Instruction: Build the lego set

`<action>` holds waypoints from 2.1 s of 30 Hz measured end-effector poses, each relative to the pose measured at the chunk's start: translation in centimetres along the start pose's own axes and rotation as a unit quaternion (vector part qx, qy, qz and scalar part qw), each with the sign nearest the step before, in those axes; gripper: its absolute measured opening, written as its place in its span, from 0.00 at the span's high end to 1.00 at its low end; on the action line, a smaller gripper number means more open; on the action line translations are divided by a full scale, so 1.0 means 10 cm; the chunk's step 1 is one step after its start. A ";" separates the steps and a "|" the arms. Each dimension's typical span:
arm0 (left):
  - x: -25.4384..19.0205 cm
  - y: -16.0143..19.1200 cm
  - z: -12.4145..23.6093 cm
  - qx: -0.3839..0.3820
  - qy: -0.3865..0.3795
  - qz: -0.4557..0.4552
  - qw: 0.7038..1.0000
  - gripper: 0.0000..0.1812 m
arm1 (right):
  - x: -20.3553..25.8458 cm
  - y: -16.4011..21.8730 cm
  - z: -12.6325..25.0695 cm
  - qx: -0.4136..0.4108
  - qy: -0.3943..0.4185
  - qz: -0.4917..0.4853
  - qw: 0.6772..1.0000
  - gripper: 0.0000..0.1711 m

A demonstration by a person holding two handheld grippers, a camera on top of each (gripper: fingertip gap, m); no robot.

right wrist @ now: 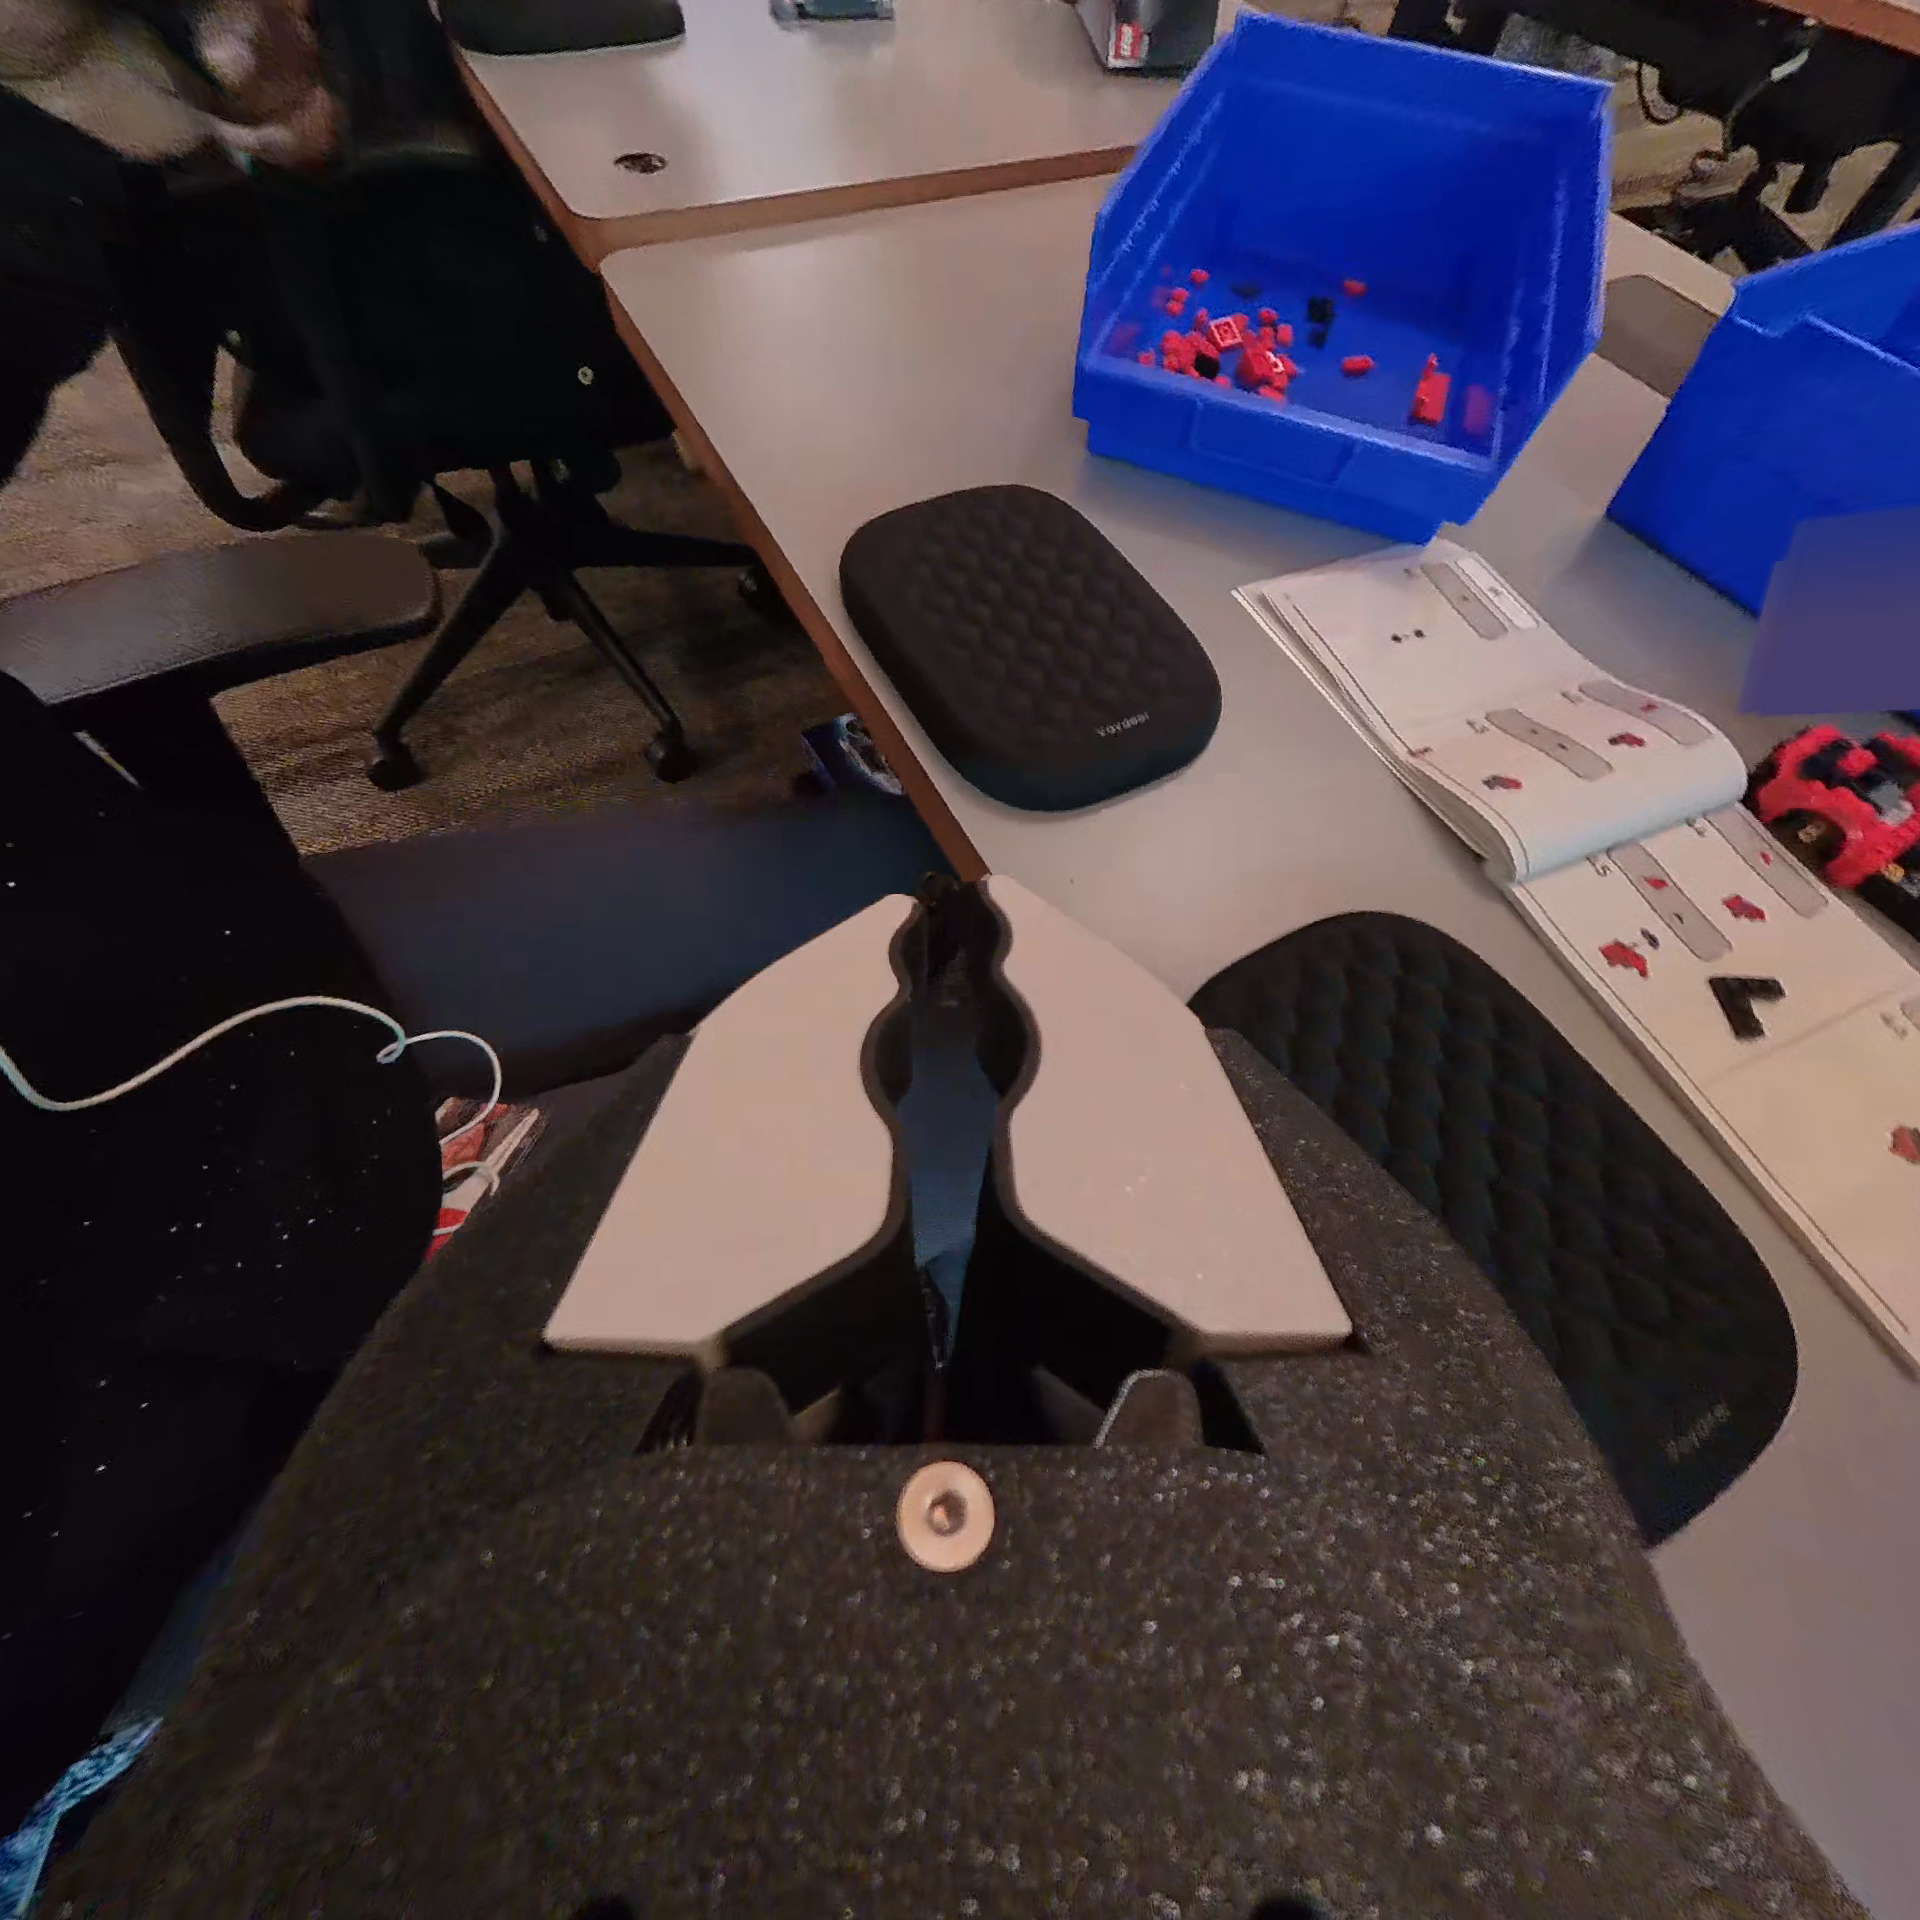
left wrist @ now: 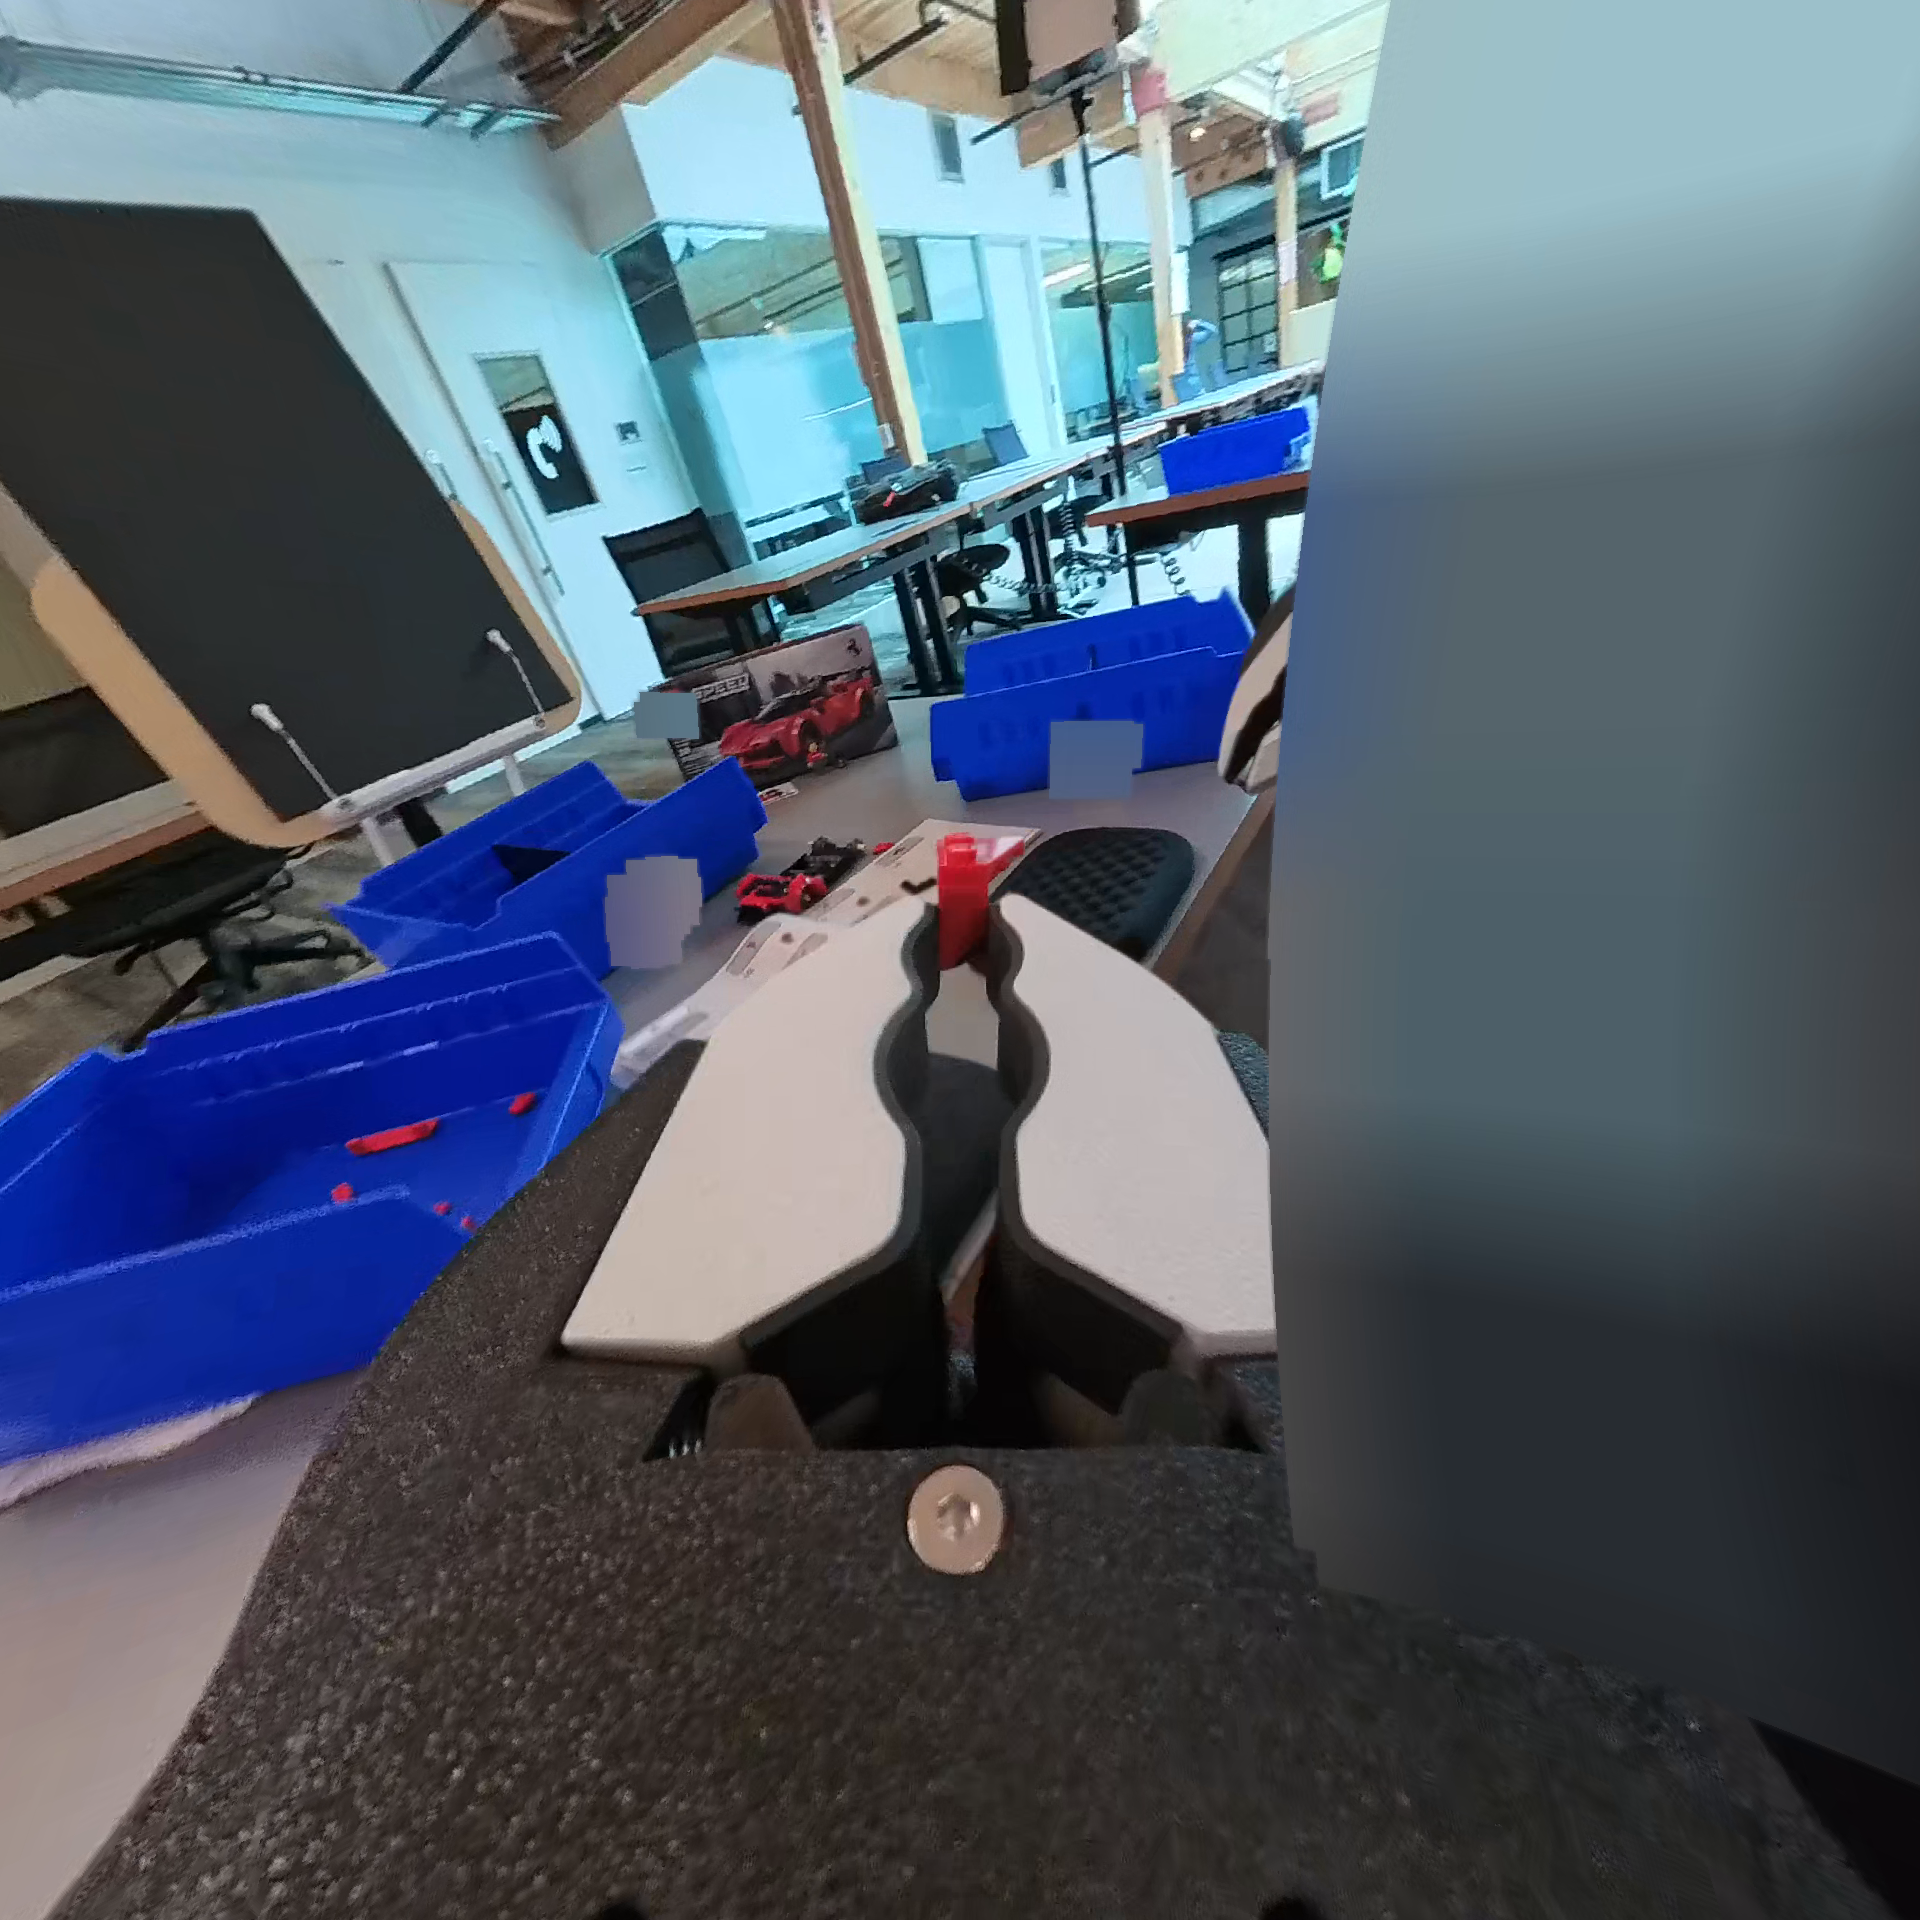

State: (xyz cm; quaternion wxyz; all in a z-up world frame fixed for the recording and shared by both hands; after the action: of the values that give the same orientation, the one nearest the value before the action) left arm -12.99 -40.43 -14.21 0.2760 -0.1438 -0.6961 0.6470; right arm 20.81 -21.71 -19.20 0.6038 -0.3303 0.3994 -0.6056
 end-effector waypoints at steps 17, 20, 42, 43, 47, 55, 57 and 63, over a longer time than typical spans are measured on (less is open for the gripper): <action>1.26 -0.21 -1.85 -0.092 0.117 -0.038 0.988 0.96 | -1.55 -0.74 0.10 0.003 0.043 0.060 0.997 0.96; 1.11 -0.19 -1.76 -0.099 0.129 -0.058 0.985 0.96 | -1.33 -0.74 0.01 -0.007 0.047 0.046 0.998 0.95; 1.79 0.33 -2.16 -0.018 0.037 -0.032 0.999 0.96 | -2.59 -0.95 -0.77 -0.021 -0.074 0.051 0.996 0.96; 1.82 0.30 -2.21 -0.027 0.041 -0.034 0.998 0.96 | -2.64 -1.00 -0.70 -0.011 -0.068 0.049 0.996 0.96; 1.91 0.18 -2.40 -0.082 0.100 -0.004 0.992 0.96 | -2.71 -1.20 -0.38 0.012 0.013 0.064 0.998 0.96; 1.57 -0.17 -2.43 -0.168 0.161 -0.016 0.972 0.96 | -2.23 -1.51 -0.21 -0.119 0.011 0.111 0.987 0.96; 1.54 -0.22 -2.49 -0.166 0.162 -0.025 0.972 0.96 | -2.18 -1.51 -0.25 -0.152 -0.009 0.110 0.982 0.96; 1.61 -0.09 -2.81 -0.139 0.192 -0.012 0.971 0.96 | -2.29 -1.35 -0.50 -0.274 -0.065 0.074 0.957 0.96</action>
State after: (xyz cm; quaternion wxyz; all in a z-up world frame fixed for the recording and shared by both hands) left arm -9.78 -8.53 -9.82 0.3893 -0.2945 -0.7150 0.5006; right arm 11.26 0.81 -7.75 0.5583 -0.4912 0.5328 -0.4040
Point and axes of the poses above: each gripper's, where its closed fingertips meet, z back along the fingers, y out of its underside, x = y × z across the jaws, the point moved 9 cm from there along z, back along the fingers, and after that the axes turned 2 degrees about z, right-handed, at the moved point
